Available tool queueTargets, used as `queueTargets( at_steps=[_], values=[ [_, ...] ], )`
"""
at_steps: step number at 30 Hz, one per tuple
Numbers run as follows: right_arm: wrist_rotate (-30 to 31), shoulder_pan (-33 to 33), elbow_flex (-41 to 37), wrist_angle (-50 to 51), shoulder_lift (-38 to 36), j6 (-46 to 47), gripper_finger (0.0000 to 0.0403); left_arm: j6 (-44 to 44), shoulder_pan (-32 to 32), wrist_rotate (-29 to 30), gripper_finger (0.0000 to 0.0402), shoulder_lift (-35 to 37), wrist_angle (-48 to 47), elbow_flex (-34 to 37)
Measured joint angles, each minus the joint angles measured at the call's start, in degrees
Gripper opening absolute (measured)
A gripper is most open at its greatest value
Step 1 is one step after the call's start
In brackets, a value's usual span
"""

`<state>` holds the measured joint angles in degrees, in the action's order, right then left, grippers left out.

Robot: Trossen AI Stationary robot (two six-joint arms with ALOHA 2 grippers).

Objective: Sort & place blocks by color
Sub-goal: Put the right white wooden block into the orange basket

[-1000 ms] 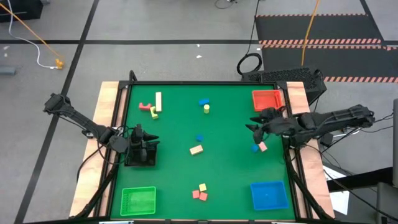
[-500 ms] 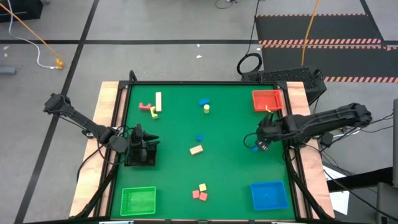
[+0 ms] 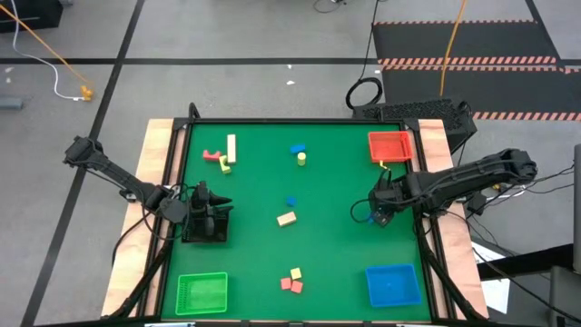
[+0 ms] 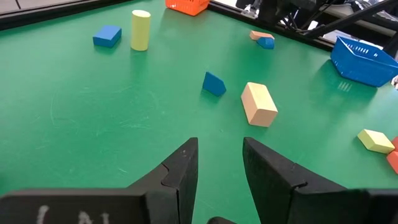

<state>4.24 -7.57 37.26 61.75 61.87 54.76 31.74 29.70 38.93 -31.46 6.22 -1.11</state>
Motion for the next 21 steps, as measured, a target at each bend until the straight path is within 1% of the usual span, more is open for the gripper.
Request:
queueTargets(
  at_steps=[3, 6, 8, 13, 21],
  values=[
    [-3.04, 0.00, 0.00, -0.77, 0.00, 0.47, 0.0256, -0.01, 0.01, 0.01, 0.0127, 0.00, -0.01, -0.01],
    [-4.31, 0.00, -0.02, -1.08, 0.31, 0.78, 0.0273, -0.01, 0.00, 0.01, 0.0127, 0.00, 0.01, -0.01],
    [-4.29, -0.02, -0.04, -1.84, 0.58, 1.62, 0.0278, -0.01, -0.01, 0.01, 0.0127, 0.00, -0.02, 0.01],
    [-4.09, -0.36, -0.04, -4.48, 2.61, 2.97, 0.0272, 0.00, 0.01, -0.01, 0.0127, -0.01, -0.02, 0.01],
    [-2.49, -3.40, -0.09, -5.82, 9.41, 2.90, 0.0259, 0.00, 0.01, 0.01, 0.0127, -0.01, 0.00, 0.01]
  ],
)
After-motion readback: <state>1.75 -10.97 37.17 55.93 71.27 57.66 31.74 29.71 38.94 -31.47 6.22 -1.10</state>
